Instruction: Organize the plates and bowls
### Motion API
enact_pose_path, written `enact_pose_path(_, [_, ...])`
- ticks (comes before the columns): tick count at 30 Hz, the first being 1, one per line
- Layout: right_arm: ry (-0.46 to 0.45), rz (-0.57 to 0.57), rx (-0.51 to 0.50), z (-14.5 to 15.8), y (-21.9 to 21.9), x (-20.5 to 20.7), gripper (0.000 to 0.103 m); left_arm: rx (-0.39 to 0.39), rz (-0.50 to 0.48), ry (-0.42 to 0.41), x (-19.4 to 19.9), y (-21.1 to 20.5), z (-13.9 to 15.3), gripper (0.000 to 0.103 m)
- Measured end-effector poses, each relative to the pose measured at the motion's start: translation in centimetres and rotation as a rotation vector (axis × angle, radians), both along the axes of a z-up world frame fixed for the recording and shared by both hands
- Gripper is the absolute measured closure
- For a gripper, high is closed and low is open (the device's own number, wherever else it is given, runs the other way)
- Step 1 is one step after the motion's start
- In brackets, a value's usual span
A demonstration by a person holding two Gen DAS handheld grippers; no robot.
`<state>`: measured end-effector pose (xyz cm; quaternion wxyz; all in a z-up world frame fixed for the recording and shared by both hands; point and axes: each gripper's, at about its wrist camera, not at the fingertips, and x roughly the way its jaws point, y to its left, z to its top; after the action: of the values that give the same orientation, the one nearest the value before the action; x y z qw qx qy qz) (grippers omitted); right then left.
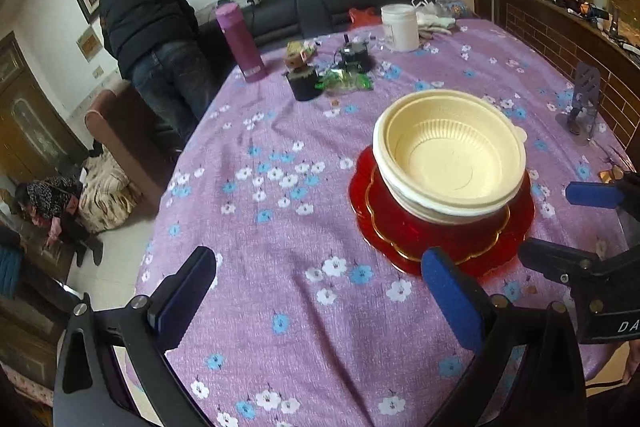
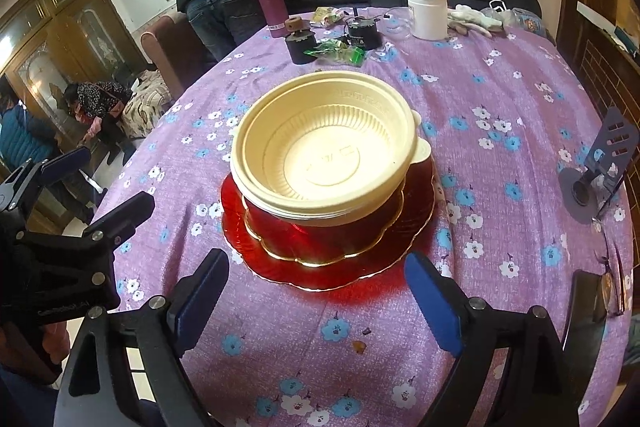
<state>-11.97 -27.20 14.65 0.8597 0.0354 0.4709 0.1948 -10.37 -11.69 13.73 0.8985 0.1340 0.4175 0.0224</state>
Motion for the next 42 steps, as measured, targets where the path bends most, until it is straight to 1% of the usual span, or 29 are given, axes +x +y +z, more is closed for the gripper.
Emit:
enact_pose_path(2, [-0.001,0.003,-0.002,0.0,0.1,-0.1,0.011,0.018,0.02,0.009,0.0,0.1,-0.2,0.0])
enact_pose_path(4, [-0.003,0.002,-0.003,0.1,0.1,-0.1,0.011,0.045,0.03,-0.001,-0.1,0.0,-0.3,0.0])
enact_pose_path(7, [-0.004,-0.002,-0.002,0.2,0.0,-0.3,0.011,0.061,0.044,0.001,-0.2,0.2,-0.4,0.0])
enact_pose_path(9, [0.003,-0.003,0.006,0.1,0.0,-0.4,0.011,0.049,0.044,0.009,-0.2,0.3,-0.6,0.0])
enact_pose_path(16, [0.013,0.0,-0.004,0.0,0.1,-0.9,0.011,0.066,0.045,0.017,-0.4,0.1,-1.1,0.0])
enact_pose_path(27, [0.031,-0.005,-0.016,-0.5,-0.1,-1.7,0.011,0.053,0.037,0.044,-0.7,-0.1,-1.9,0.0])
enact_pose_path(42, [0.033,-0.013,-0.021,-0.5,-0.4,-2.0,0.011,0.049,0.026,0.049,-0.9,-0.4,-2.0,0.0])
